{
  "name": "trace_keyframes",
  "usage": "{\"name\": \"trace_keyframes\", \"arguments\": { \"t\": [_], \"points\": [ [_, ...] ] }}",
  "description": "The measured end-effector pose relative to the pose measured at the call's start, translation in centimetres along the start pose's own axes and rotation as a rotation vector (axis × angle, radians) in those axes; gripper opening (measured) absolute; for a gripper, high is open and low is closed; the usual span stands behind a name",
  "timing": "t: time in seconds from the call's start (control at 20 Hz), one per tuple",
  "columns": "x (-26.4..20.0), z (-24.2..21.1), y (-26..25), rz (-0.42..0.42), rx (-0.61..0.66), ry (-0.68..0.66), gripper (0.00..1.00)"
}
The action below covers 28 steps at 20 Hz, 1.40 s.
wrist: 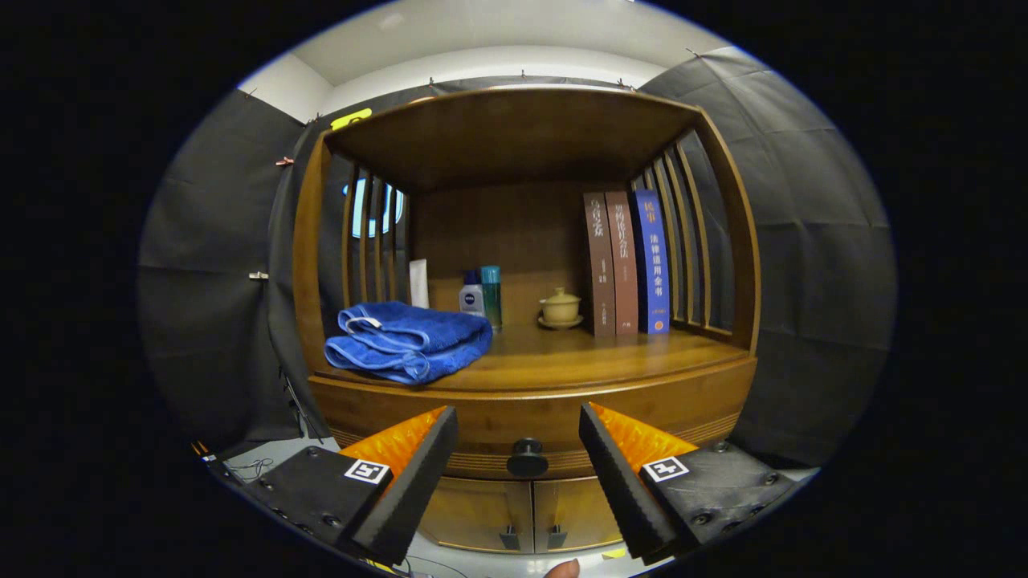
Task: Pull open the drawer, take out the items inside it, and place them on the countertop above the cabinet.
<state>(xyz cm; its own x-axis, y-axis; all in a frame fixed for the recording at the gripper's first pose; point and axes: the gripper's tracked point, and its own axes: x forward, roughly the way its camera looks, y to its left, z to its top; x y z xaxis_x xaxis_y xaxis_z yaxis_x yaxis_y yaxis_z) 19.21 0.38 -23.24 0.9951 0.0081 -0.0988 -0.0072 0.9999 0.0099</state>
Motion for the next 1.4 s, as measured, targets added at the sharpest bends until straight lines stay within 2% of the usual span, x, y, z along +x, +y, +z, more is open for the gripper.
{"name": "trace_keyframes", "arguments": {
  "t": [0.1,0.45,0.55,0.7,0.75,0.8,0.85,0.95,1.0,1.4],
  "points": [
    [1.7,-2.4,-0.4,-0.018,-0.007,0.036,0.99],
    [5.6,-7.5,-0.4,-0.020,0.047,0.135,0.65],
    [6.1,-7.9,-0.6,-0.019,0.054,0.142,0.57],
    [5.8,-7.8,-0.9,-0.021,0.028,0.145,0.55],
    [6.4,-8.0,-0.7,-0.023,0.020,0.144,0.48],
    [6.1,-8.0,-0.8,-0.021,0.007,0.144,0.48],
    [6.1,-8.1,-0.8,-0.023,0.011,0.143,0.41],
    [5.8,-8.0,-1.0,-0.047,-0.001,0.150,0.41],
    [5.7,-8.1,-1.1,-0.057,-0.008,0.150,0.32],
    [-0.4,-8.2,-0.7,-0.070,0.039,0.155,0.32]
  ]
}}
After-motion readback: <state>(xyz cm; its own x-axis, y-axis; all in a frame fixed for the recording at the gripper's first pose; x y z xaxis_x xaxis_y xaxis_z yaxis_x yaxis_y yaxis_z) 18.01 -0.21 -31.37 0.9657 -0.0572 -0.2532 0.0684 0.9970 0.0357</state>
